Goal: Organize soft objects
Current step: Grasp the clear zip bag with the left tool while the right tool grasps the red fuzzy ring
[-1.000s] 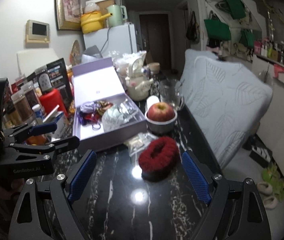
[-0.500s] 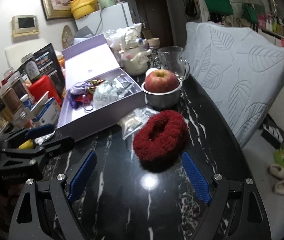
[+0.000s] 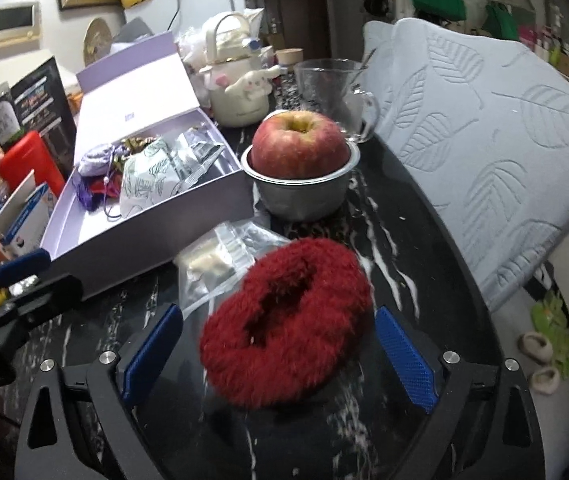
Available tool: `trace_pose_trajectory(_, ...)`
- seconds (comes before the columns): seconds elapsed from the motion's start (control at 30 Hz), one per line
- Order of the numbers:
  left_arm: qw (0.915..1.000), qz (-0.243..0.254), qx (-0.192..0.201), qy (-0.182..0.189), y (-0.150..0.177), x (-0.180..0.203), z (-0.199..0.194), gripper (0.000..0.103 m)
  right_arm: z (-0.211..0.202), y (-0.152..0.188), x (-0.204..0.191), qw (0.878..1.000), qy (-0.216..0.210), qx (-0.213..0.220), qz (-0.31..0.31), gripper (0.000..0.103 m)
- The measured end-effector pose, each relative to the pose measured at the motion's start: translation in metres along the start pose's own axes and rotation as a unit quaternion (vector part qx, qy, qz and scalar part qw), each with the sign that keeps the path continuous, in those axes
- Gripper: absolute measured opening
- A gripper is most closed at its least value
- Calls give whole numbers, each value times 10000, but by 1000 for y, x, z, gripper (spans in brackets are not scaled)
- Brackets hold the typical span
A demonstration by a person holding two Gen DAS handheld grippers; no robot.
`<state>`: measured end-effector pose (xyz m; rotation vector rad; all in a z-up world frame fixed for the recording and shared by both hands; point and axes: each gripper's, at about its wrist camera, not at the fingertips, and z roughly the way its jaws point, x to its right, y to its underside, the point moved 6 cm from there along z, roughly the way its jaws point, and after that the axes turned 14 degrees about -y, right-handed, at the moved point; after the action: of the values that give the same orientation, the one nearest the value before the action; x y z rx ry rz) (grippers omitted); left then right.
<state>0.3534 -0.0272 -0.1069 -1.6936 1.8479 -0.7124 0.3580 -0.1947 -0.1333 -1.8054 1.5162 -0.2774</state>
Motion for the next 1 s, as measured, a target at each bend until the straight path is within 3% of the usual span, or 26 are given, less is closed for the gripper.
trace_pose_trajectory(0.1, 10000, 8, 41, -62, -5, 4, 6, 82, 11, 0, 6, 9998, -46, -169, 9, 97)
trace_pose_trajectory(0.27, 9997, 225, 108, 45, -13, 24, 14, 82, 12, 5, 22, 9996, -205, -213, 32, 60)
trace_pose_trajectory(0.5, 9960, 800, 45, 385, -14, 71, 32, 82, -10, 7, 57, 9995, -44, -47, 305, 57)
trace_pose_trajectory(0.77, 9905, 1291, -257, 392, -10, 101, 64, 82, -29, 12, 88, 9976, 53, 70, 683, 57)
trace_pose_trajectory(0.87, 9903, 1351, -223, 239, -10, 103, 70, 73, -30, 14, 90, 9977, 8, 86, 666, 53)
trace_pose_trajectory(1.0, 9880, 1509, -279, 160, -6, 107, 77, 49, -34, 16, 85, 9985, -29, 115, 542, 47)
